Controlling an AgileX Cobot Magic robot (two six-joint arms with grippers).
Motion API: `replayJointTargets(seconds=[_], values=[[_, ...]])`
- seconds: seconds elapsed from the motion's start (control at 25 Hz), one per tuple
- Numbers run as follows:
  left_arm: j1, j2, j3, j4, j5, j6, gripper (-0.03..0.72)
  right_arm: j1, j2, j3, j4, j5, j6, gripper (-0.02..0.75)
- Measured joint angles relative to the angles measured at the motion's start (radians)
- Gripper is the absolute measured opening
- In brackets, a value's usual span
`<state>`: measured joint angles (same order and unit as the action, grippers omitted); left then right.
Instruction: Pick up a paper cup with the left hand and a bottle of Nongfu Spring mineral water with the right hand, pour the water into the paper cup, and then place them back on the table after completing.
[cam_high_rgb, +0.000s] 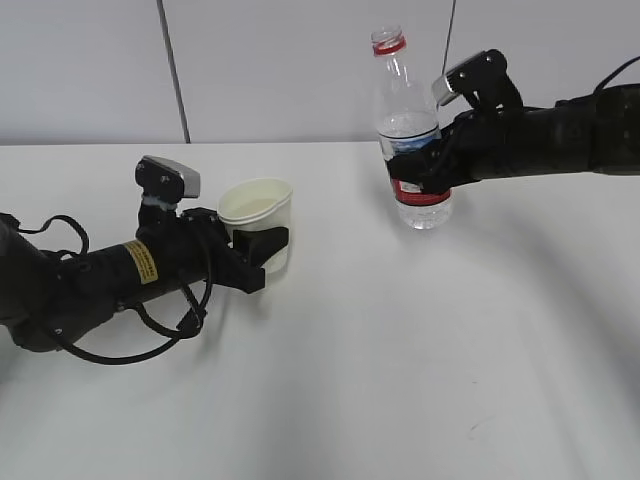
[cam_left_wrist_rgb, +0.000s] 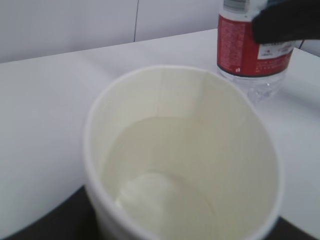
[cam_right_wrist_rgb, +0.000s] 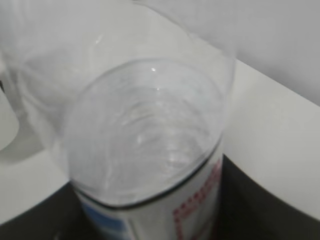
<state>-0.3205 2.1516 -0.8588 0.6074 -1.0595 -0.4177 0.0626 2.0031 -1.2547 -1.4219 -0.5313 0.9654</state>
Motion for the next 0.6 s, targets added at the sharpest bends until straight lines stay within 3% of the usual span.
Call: replayJointTargets(seconds=[0.36, 0.6], values=[[0.071, 0.0, 0.0, 0.001, 0.0, 0.001, 0.365, -0.001, 0.053, 0.0, 0.034, -0.112, -0.128, 0.41], [0.1, 0.0, 0.0, -0.048, 0.022, 0.083, 0.365, -0.002, 0.072, 0.0, 0.05, -0.187, -0.173, 0.41]])
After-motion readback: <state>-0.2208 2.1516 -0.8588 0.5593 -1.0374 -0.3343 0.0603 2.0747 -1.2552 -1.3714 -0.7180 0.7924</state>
